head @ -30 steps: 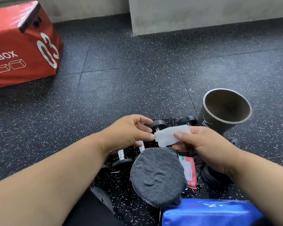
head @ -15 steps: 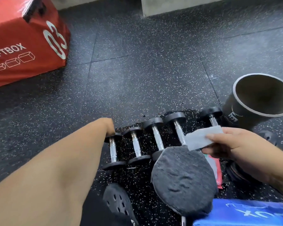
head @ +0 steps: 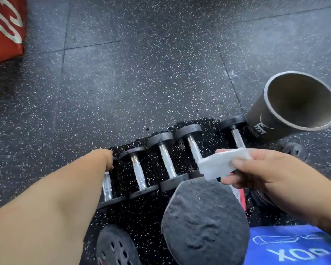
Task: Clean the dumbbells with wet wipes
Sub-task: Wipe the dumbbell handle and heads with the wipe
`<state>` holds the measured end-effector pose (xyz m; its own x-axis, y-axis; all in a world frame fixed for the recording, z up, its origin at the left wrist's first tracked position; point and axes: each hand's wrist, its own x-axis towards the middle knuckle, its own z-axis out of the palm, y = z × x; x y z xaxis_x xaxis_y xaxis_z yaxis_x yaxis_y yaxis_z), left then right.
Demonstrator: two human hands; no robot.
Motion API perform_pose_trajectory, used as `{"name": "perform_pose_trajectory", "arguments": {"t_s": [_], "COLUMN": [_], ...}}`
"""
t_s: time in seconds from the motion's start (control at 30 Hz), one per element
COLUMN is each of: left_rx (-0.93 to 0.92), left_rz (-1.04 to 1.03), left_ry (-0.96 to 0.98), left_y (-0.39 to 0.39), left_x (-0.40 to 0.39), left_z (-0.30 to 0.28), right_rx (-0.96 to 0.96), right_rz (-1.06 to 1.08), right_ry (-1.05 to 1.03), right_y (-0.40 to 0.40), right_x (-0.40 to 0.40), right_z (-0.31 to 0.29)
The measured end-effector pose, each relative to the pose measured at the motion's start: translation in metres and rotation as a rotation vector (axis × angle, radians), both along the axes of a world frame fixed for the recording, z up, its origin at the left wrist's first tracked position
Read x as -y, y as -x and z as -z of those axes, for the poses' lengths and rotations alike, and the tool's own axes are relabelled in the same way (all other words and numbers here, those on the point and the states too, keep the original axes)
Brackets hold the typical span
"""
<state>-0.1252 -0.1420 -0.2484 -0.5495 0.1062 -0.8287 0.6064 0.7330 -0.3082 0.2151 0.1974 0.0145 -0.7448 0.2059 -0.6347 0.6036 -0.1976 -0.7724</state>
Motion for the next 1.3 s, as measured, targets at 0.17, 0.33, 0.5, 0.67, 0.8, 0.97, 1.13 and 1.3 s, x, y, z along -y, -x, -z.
{"name": "perform_pose_trajectory", "arguments": {"t_s": [0.17, 0.33, 0.5, 0.67, 0.8, 0.97, 1.13, 1.3], "left_rx": [-0.044, -0.142, -0.264, -0.404, -0.492, -0.690, -0.751, -0.514], "left_rz": [0.053, 0.004, -0.106, -0.187, -0.186, -0.117, -0.037, -0.082], "left_ry": [0.050, 0.078, 0.040, -0.009, -0.110, -0.308, -0.583, -0.899], "left_y": [-0.007, -0.035, -0.077, -0.091, -0.120, -0.153, -0.216, -0.268], "left_x": [-0.010, -0.013, 0.003, 0.034, 0.011, -0.016, -0.054, -0.099], "left_z": [-0.024, -0.060, -0.098, -0.131, -0.223, -0.323, -0.392, -0.397], "right_rx": [-0.020, 0.000, 0.027, 0.023, -0.028, -0.094, -0.131, -0.090], "right_rz": [0.047, 0.145, 0.174, 0.152, 0.155, 0.158, 0.151, 0.157], "right_ry": [0.081, 0.117, 0.197, 0.211, 0.190, 0.133, -0.005, -0.123], "right_y": [-0.005, -0.017, -0.033, -0.053, -0.066, -0.072, -0.076, -0.081], "right_x": [-0.005, -0.010, -0.006, 0.000, 0.005, 0.006, 0.004, 0.000], "right_z": [-0.010, -0.018, -0.044, -0.058, -0.073, -0.085, -0.080, -0.061]}}
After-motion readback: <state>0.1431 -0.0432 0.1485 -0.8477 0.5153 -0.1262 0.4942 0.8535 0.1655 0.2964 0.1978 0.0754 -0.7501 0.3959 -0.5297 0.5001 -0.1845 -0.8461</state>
